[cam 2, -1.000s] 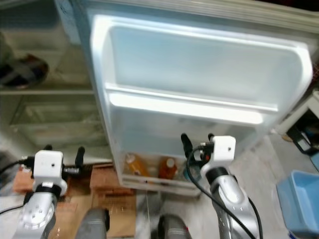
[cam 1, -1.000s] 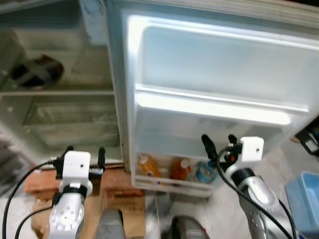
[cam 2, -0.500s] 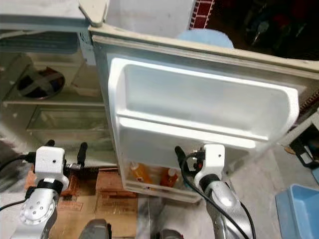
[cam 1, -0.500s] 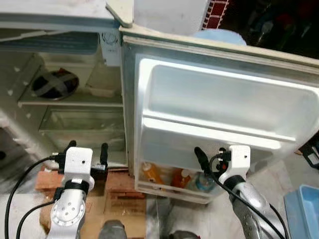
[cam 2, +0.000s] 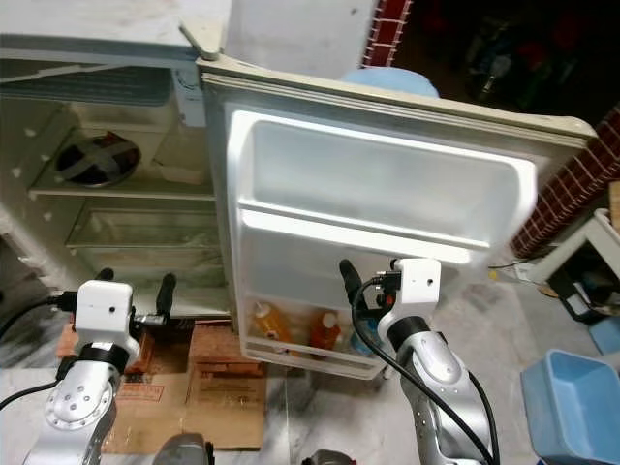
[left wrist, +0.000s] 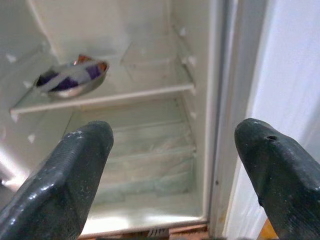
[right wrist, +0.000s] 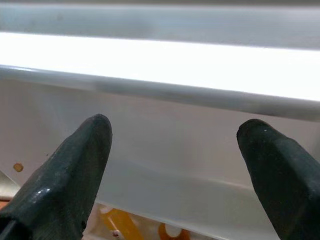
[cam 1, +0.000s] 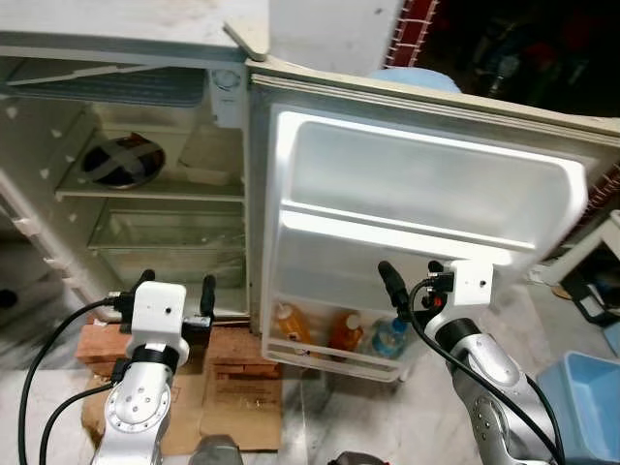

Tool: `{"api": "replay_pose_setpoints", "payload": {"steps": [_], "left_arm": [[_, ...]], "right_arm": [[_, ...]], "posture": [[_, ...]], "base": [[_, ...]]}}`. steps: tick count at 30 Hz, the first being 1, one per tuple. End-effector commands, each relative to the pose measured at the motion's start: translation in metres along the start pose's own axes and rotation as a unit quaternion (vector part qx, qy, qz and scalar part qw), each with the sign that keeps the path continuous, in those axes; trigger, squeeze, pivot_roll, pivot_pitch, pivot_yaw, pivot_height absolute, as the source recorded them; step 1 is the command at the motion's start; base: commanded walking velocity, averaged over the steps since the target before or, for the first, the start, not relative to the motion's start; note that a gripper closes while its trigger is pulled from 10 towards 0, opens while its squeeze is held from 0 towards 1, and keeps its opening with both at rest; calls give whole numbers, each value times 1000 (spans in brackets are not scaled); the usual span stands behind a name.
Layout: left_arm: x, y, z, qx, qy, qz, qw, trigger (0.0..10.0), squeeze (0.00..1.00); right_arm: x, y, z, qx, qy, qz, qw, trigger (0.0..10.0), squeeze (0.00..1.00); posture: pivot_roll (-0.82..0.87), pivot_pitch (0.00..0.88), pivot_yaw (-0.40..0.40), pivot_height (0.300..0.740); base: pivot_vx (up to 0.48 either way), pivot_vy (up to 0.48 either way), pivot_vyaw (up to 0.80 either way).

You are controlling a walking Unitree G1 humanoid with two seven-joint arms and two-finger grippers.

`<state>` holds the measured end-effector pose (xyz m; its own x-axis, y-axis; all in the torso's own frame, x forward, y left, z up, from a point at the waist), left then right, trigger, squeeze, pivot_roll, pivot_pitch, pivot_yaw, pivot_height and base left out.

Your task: Restocking fridge

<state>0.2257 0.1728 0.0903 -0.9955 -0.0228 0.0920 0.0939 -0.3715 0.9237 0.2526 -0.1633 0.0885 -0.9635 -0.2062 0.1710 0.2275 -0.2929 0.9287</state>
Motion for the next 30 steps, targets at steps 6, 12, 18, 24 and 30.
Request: {"api": "replay_pose_setpoints", "payload": {"steps": [6, 12, 18, 24, 30], "left_arm": [[-5, 2, 2, -2, 11, 2, 1000, 10000, 0], [-8, 6, 7, -15, 20, -2, 1000, 10000, 0], [-10, 7, 0, -6, 10, -2, 1000, 10000, 0], [-9, 5, -1, -3, 6, 4, 1000, 10000, 0], [-11, 5, -3, -4, -1, 6, 1000, 10000, 0]], "right_arm": [[-6, 0, -4, 14, 1, 14, 1000, 10000, 0], [-9, 2, -5, 19, 0, 14, 1000, 10000, 0], [-11, -22, -4, 42, 26, 112, 992, 10000, 0], [-13, -30, -14, 50, 11, 167, 985, 10000, 0], [-21, -21, -16, 101, 12, 152, 983, 10000, 0]], "posture": [[102, 0, -97, 740], [110, 0, -101, 740], [109, 0, -91, 740], [102, 0, -83, 740], [97, 0, -81, 740]], "base": [[0, 0, 0], [0, 0, 0], [0, -285, 0], [0, -436, 0], [0, -396, 0]]}}
Point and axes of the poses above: a point about 5 cm out from each wrist's last joint towards the gripper, its own x axis pointing back from the gripper into the wrist, its own y axis along the axis of the wrist's last joint, z = x × y, the point moved 1 cm from there along -x, pointing out of the wrist towards the gripper, and after that the axes turned 10 degrees about -x, right-handed, at the moved point
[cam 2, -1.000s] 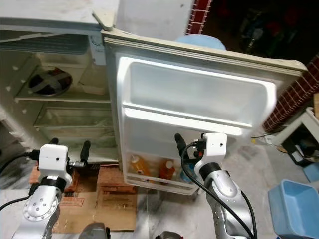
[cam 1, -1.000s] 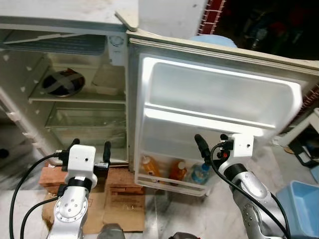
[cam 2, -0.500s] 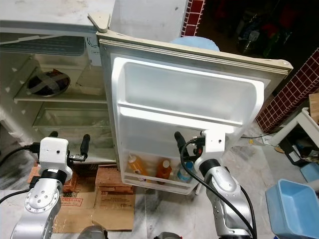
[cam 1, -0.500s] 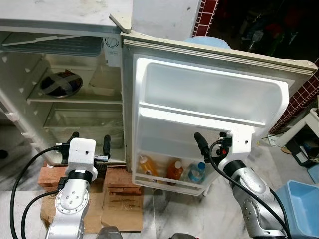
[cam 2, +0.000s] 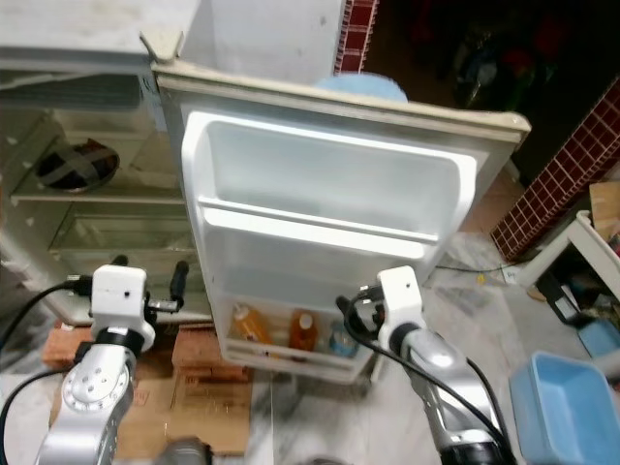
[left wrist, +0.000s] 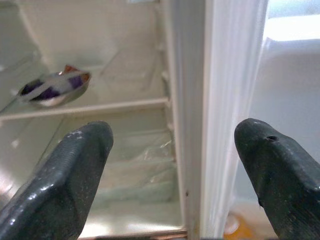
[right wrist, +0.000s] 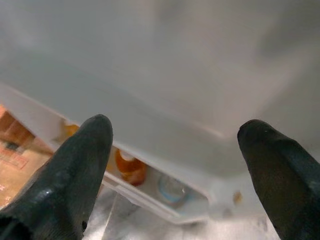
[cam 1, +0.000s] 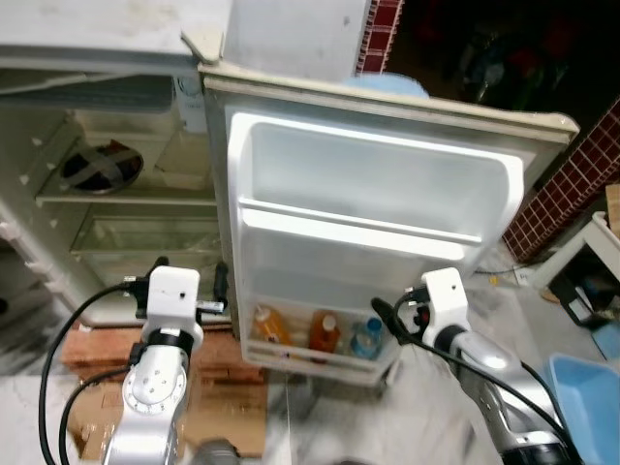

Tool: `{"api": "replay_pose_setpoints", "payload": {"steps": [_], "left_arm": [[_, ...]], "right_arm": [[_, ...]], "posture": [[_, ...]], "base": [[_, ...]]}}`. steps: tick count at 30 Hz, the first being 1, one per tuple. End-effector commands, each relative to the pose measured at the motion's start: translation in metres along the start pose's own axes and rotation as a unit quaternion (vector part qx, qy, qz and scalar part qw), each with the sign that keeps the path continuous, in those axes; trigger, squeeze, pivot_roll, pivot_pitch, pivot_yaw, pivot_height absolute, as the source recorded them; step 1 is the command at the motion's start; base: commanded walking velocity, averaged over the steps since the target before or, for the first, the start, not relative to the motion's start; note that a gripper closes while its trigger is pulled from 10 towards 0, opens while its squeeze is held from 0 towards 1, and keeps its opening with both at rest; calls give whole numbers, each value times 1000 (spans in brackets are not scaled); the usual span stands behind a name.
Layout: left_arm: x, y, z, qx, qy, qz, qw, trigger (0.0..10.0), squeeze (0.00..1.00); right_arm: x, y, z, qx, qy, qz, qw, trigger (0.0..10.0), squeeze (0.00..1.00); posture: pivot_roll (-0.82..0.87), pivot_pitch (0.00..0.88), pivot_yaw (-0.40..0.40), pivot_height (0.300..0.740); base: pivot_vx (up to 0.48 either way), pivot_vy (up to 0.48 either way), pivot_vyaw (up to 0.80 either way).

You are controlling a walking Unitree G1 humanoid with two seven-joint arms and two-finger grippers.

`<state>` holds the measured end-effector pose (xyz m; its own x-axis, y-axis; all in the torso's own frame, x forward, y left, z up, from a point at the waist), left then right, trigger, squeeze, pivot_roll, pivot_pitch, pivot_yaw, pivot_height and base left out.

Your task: Restocking fridge

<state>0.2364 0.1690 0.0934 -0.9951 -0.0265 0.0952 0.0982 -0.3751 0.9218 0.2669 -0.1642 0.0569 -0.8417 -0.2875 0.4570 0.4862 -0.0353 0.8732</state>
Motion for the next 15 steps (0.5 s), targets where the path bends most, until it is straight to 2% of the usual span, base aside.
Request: {"api": "replay_pose_setpoints", "payload": {"steps": [1, 5, 7, 9, 10, 12, 13, 14, 15], "left_arm": [[-2, 0, -1, 0, -3, 3, 1000, 10000, 0], [-2, 0, -2, 1, -4, 3, 1000, 10000, 0], [-2, 1, -2, 6, -2, 0, 1000, 10000, 0], [-1, 2, -2, 13, 0, 0, 1000, 10000, 0], [-1, 1, -2, 17, 0, 2, 1000, 10000, 0], [0, 1, -2, 18, 0, 3, 1000, 10000, 0], [0, 1, -2, 18, 0, 3, 1000, 10000, 0], [0, 1, -2, 19, 0, 3, 1000, 10000, 0], [0, 1, -2, 19, 0, 3, 1000, 10000, 0]], "right_arm": [[-3, 9, -3, 4, -9, -13, 1000, 10000, 0], [-7, 11, 0, -12, -9, -14, 1000, 10000, 0], [-8, 7, 3, -34, 4, -4, 999, 10000, 0], [-8, 0, 19, -76, 74, 27, 994, 10000, 0], [-4, 0, 34, -79, 153, 41, 984, 10000, 0], [-1, 2, 39, -73, 187, 43, 979, 10000, 0], [6, 4, 44, -55, 241, 55, 967, 10000, 0], [10, 4, 45, -51, 262, 63, 962, 10000, 0], [10, 4, 45, -51, 262, 63, 962, 10000, 0]], "posture": [[96, 0, -83, 740], [100, 0, -86, 740], [102, 0, -89, 740], [103, 0, -91, 740], [103, 0, -92, 740], [103, 0, -92, 740], [101, 0, -91, 740], [99, 0, -91, 740], [99, 0, -91, 740]], "base": [[0, -386, 0], [0, -390, 0], [0, -259, 0], [0, 0, 0], [0, 0, 0], [0, 0, 0], [0, 0, 0], [0, 0, 0], [0, 0, 0]]}}
Point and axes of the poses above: a point about 5 cm out from each wrist's last joint towards the gripper, its own x axis pointing back from the gripper into the wrist, its own y axis along the axis of the wrist's last joint, z = x × y, the point moved 1 cm from there along -x, pointing out of the wrist towards the gripper, and after that the axes turned 10 degrees about -x, right-handed, at the moved point
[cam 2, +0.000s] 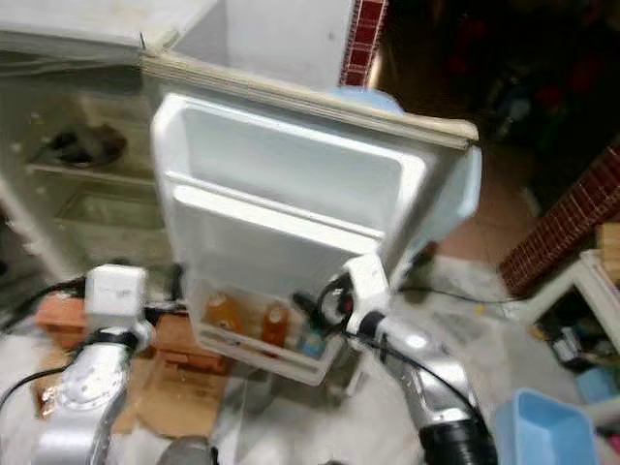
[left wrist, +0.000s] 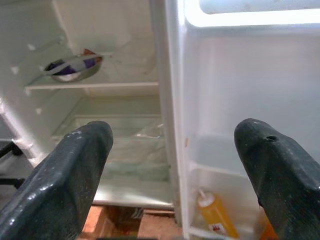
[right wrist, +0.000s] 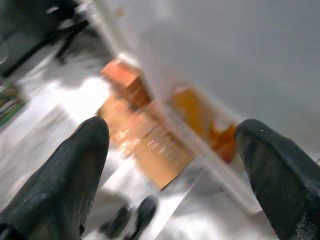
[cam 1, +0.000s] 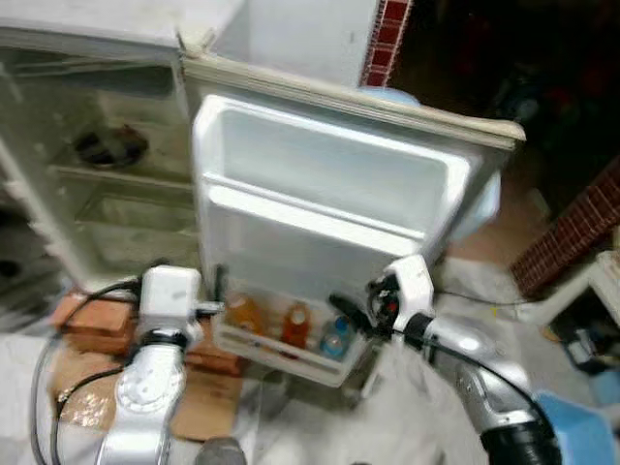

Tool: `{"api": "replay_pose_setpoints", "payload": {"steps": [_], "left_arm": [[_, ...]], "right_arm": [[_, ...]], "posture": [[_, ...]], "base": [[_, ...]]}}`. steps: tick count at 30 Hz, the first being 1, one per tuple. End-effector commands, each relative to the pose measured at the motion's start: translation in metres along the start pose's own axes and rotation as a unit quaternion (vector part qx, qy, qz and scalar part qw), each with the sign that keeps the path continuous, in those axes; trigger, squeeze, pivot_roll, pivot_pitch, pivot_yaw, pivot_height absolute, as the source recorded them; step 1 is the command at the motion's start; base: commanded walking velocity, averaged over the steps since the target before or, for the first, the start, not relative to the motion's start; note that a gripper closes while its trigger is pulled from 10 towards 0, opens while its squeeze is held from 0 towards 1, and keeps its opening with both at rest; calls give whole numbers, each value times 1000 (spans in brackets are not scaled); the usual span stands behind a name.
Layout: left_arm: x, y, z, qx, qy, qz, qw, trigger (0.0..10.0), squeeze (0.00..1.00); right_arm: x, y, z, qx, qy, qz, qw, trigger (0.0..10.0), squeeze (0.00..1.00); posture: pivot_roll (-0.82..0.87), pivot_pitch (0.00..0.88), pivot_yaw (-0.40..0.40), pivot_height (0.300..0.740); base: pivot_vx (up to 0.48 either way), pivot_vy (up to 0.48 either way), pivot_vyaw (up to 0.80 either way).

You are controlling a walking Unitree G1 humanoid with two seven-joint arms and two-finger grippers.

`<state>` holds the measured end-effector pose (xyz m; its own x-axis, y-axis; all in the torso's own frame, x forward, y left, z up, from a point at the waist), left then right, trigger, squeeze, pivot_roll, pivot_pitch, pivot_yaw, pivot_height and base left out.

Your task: Restocking fridge

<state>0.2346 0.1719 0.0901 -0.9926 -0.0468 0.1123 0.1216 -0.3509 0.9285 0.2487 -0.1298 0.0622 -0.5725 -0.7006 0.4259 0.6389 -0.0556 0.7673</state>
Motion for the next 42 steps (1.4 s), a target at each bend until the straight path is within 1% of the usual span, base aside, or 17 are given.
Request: {"api": "replay_pose_setpoints", "payload": {"steps": [1, 2, 4, 5, 6, 7, 8, 11, 12, 16, 21, 28, 30, 34, 37, 39, 42], "left_arm": [[-1, 6, -4, 6, -7, -10, 1000, 10000, 0], [-2, 7, -5, 6, -9, -11, 1000, 10000, 0], [-2, 7, -6, 6, -10, -11, 1000, 10000, 0], [-2, 7, -7, 7, -10, -10, 1000, 10000, 0], [-3, 6, -7, 10, -10, -8, 1000, 10000, 0], [-3, 6, -7, 10, -10, -8, 1000, 10000, 0], [-3, 5, -7, 12, -9, -4, 1000, 10000, 0], [-3, 5, -7, 10, -7, -1, 1000, 10000, 0], [-3, 5, -6, 10, -5, -1, 1000, 10000, 0], [-2, 4, -5, 9, -2, 2, 1000, 10000, 0], [-4, 4, -5, 4, -4, -1, 1000, 10000, 0], [-5, 4, -5, 2, -7, -1, 1000, 10000, 0], [-5, 4, -5, -1, -8, 0, 1000, 10000, 0], [-6, 2, -5, -6, -7, 6, 1000, 10000, 0], [-9, 3, -5, -6, -9, 5, 1000, 10000, 0], [-8, 2, -5, -7, -9, 5, 1000, 10000, 0], [-10, 3, -5, -6, -7, 4, 1000, 10000, 0]], "right_arm": [[5, 7, 7, 15, 49, 7, 999, 10000, 0], [14, 0, 3, 43, 74, 42, 995, 10000, 0], [19, -5, -2, 69, 74, 66, 993, 10000, 0], [21, -8, -13, 106, 49, 90, 989, 10000, 0], [21, -9, -23, 116, 18, 102, 988, 10000, 0], [21, -9, -23, 116, 18, 102, 988, 10000, 0], [21, -6, -37, 124, -24, 113, 986, 10000, 0], [19, 5, -53, 126, -82, 102, 983, 10000, 0], [16, 19, -59, 131, -116, 64, 982, 10000, 0], [13, 24, -61, 142, -134, 52, 979, 10000, 0], [8, 21, -65, 166, -144, 65, 973, 10000, 0], [9, 20, -66, 165, -136, 61, 975, 10000, 0], [10, 28, -71, 158, -161, 28, 974, 10000, 0], [7, 34, -71, 150, -176, -3, 973, 10000, 0], [-1, 49, -66, 157, -212, -70, 962, 10000, 0], [-2, 52, -65, 162, -221, -87, 958, 10000, 0], [-6, 63, -63, 136, -239, -132, 952, 10000, 0]], "posture": [[95, 0, -92, 740], [93, 0, -93, 740], [93, 0, -95, 740], [92, 0, -98, 740], [91, 0, -101, 740], [91, 0, -101, 740], [92, 0, -103, 740], [97, 0, -107, 740], [99, 0, -109, 740], [106, 0, -108, 740], [104, 0, -103, 740], [99, 0, -99, 740], [99, 0, -101, 740], [99, 0, -103, 740], [97, 0, -99, 740], [97, 0, -99, 740], [98, 0, -99, 740]], "base": [[0, 0, 0], [0, 0, 0], [0, 0, 0], [0, 0, 0], [0, 0, 0], [0, 0, 0], [0, 0, 0], [0, 0, 0], [-244, 0, 0], [-246, 0, 0], [0, -106, 0], [0, -288, 0], [0, -278, 0], [0, -120, 0], [0, 0, 0], [0, 0, 0], [0, -80, 0]]}}
Point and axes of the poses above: a point about 5 cm out from each wrist's last joint towards the gripper, its own x axis pointing back from the gripper into the wrist, its own y axis along the axis of the wrist's last joint, z = x × y, the point moved 1 cm from there along -x, pointing out of the wrist towards the gripper, and after that the axes turned 10 degrees about -x, right-handed, at the moved point
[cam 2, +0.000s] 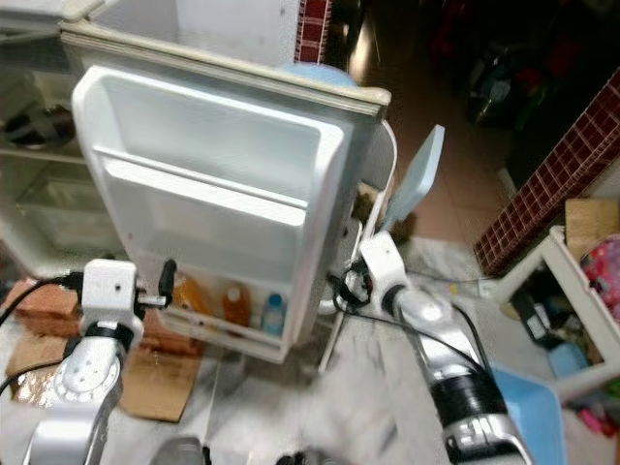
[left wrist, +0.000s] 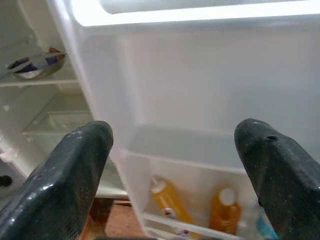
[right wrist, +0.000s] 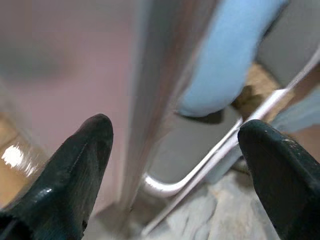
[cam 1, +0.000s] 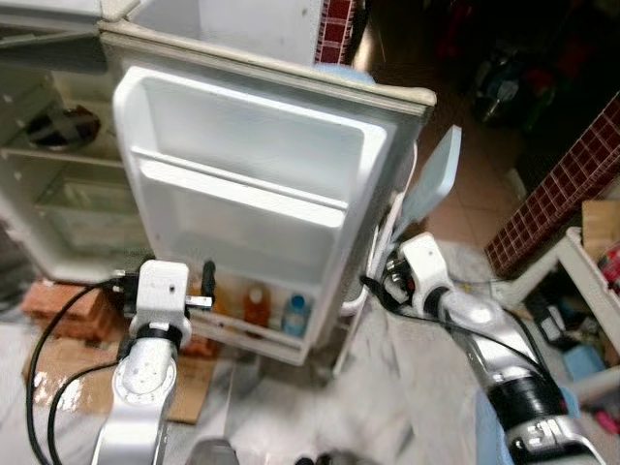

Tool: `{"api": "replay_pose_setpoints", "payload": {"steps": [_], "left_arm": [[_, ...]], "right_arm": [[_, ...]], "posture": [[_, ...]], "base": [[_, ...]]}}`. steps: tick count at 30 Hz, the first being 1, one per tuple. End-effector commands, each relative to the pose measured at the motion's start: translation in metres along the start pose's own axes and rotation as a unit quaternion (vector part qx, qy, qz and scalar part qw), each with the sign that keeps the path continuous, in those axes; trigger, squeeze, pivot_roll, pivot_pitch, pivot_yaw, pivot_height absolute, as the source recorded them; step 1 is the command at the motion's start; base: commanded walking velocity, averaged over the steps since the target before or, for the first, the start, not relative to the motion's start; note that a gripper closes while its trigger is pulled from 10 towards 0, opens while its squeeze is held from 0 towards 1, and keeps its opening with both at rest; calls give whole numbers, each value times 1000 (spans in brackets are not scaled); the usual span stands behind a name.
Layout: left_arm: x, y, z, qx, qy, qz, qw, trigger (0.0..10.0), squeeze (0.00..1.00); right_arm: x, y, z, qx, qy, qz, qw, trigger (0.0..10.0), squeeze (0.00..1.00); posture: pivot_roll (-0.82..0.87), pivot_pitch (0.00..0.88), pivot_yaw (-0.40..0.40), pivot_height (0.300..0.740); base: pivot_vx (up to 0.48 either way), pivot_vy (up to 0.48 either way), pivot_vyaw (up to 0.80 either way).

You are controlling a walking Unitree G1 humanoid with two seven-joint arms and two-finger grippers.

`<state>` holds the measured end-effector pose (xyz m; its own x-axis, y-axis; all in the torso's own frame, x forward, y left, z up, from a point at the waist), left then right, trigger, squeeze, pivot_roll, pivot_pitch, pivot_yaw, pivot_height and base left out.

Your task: Restocking fridge

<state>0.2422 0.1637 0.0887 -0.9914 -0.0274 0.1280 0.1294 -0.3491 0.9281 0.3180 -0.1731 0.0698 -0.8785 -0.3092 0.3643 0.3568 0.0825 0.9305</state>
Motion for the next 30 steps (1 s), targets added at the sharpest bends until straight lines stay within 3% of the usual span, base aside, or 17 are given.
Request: {"api": "replay_pose_setpoints", "payload": {"steps": [1, 5, 6, 12, 18, 23, 30], "left_arm": [[-3, 1, 3, -7, 5, 0, 1000, 10000, 0], [-4, 2, 3, -4, 6, -1, 1000, 10000, 0], [-4, 1, 3, -1, 10, 1, 1000, 10000, 0], [-5, -1, 6, 7, 29, 10, 1000, 10000, 0], [-15, -1, 18, 43, 91, 23, 995, 10000, 0], [-15, -3, 19, 43, 97, 34, 994, 10000, 0], [-12, -9, 17, 74, 95, 64, 991, 10000, 0]], "right_arm": [[-3, 11, -2, -16, -17, -26, 999, 10000, 0], [-4, 19, -4, -25, -39, -56, 997, 10000, 0], [-4, 19, -3, -53, -35, -59, 996, 10000, 0], [-5, 31, -4, -104, -70, -105, 986, 10000, 0], [-8, 45, 4, -101, -97, -153, 978, 10000, 0], [-8, 49, 3, -101, -114, -164, 975, 10000, 0], [-11, 52, 1, -98, -122, -168, 973, 10000, 0]], "posture": [[98, 0, -99, 740], [95, 0, -102, 740], [96, 0, -103, 740], [95, 0, -105, 740], [97, 0, -107, 740], [95, 0, -111, 740], [104, 0, -112, 740]], "base": [[0, -259, 0], [0, -328, 0], [0, 0, 0], [0, 0, 0], [0, 0, 570], [0, 0, 761], [0, 0, 759]]}}
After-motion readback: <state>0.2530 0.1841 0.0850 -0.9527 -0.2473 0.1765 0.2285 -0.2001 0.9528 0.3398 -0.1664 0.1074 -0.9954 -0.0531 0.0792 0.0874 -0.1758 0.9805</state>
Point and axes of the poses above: a point about 5 cm out from each wrist's last joint towards the gripper, its own x axis pointing back from the gripper into the wrist, its own y axis along the axis of the wrist's last joint, z = x × y, the point moved 1 cm from there along -x, pointing out of the wrist towards the gripper, and after that the axes turned 10 degrees about -x, right-handed, at the moved point
